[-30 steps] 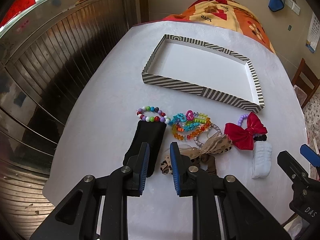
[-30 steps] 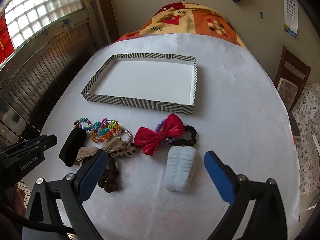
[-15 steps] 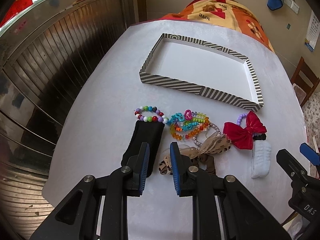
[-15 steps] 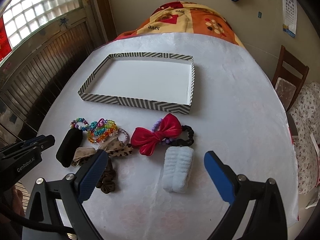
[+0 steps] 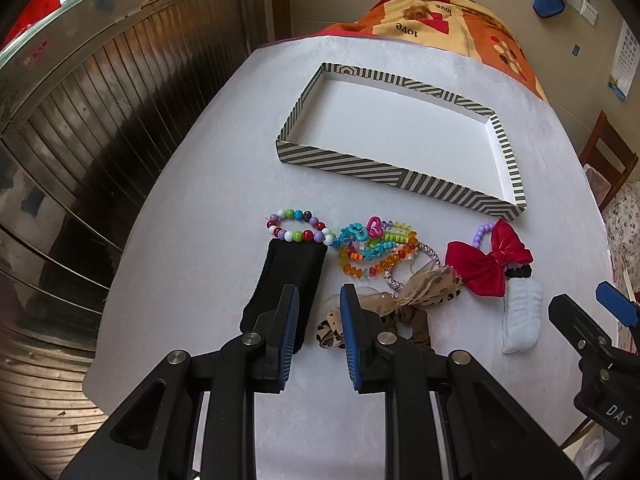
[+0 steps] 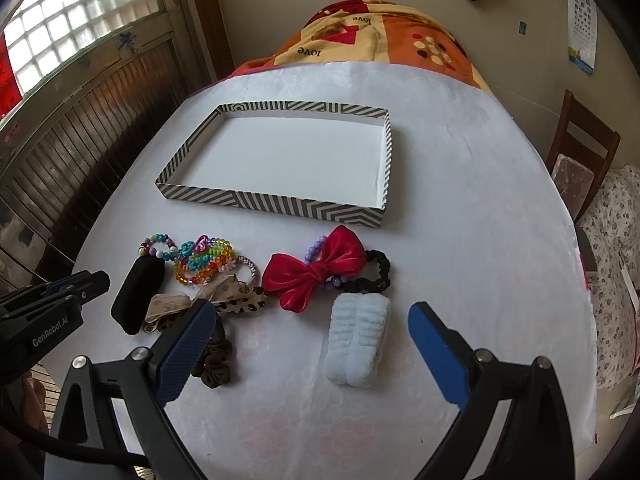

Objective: Organize jewelry
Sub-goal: 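Position the open left tool fingers around the black velvet hair clip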

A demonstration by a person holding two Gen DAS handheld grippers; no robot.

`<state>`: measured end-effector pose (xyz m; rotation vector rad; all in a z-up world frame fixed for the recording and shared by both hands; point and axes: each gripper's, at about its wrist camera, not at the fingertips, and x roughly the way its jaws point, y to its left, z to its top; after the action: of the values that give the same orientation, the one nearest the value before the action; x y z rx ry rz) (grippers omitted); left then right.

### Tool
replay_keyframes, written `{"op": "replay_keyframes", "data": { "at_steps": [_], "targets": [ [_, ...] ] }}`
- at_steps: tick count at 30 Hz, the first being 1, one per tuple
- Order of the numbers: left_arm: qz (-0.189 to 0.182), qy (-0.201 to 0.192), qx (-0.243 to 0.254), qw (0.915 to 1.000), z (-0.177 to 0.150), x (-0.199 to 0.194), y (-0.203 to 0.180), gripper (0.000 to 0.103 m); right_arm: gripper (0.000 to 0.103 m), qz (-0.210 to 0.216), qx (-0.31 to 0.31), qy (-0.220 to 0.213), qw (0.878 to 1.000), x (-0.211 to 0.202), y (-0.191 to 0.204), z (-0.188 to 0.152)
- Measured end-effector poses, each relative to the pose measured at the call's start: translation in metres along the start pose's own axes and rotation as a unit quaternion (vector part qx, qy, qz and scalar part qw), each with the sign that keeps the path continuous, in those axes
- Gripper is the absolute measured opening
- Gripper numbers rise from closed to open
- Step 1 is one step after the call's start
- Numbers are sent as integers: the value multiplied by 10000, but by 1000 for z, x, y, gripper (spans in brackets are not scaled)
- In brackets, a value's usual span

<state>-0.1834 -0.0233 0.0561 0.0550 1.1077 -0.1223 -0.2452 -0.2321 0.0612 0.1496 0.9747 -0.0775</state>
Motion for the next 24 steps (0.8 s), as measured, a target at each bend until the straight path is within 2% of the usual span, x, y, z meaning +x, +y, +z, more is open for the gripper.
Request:
{"op": "replay_keyframes", "data": {
  "at_steps": [24],
  "targets": [
    [1,4,26,10000,1,2,-4,11,100,32,11,58,10000,5,-2,1]
  ]
}}
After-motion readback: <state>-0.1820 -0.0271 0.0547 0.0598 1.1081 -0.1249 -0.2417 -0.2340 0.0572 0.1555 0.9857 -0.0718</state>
